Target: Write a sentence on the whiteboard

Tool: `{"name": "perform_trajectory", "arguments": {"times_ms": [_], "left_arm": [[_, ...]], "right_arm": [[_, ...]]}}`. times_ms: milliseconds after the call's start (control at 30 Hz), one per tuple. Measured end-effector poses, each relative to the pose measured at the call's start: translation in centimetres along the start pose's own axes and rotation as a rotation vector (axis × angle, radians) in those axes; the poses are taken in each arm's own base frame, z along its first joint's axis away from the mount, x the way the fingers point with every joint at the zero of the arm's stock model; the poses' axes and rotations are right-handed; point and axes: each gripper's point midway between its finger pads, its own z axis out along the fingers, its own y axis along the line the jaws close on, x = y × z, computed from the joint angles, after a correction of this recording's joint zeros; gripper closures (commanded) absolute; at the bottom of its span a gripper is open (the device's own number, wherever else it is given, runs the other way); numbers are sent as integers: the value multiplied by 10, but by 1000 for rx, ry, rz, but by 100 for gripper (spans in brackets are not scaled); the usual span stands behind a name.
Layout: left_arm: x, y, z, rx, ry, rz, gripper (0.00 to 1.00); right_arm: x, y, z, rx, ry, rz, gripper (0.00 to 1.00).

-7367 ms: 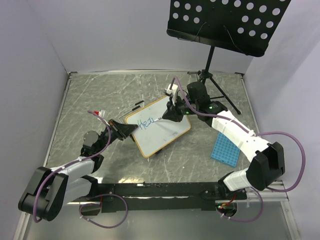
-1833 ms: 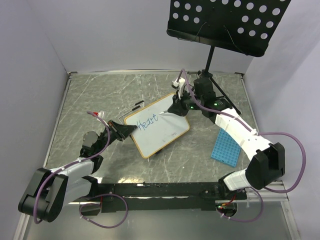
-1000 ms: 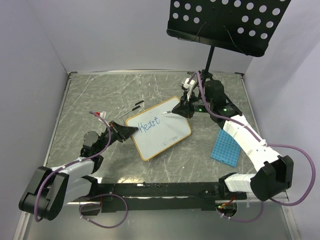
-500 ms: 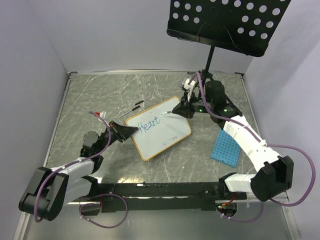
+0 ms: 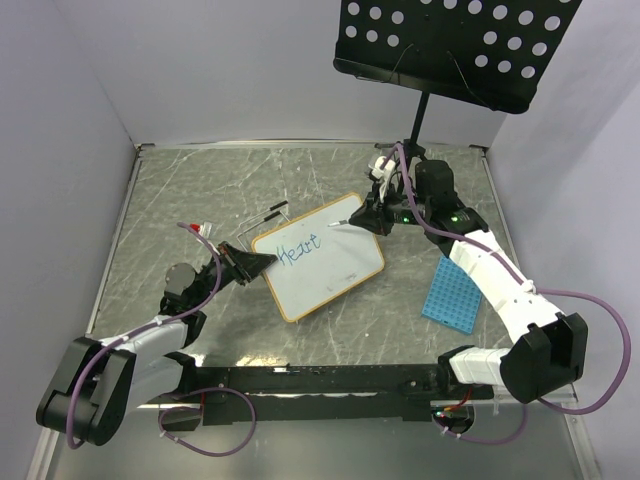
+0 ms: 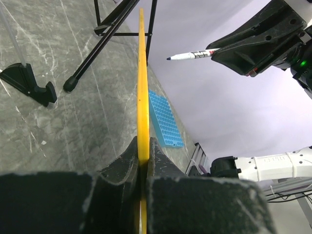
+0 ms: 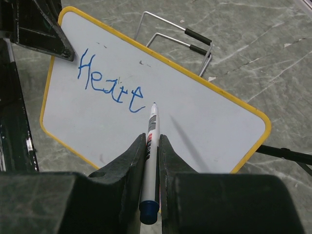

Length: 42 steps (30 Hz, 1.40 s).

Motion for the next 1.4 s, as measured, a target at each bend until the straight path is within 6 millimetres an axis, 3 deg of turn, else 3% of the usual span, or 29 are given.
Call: {"name": "perform_trajectory", "arguments": {"times_ms": [800, 1400], "left_arm": [[5, 0, -1, 6, 27, -11, 99], [6, -4, 0, 30, 33, -7, 99]], "right_arm": [[-6, -1, -3, -9, -2, -63, 100], [5, -11, 16, 28, 37, -61, 100]]}}
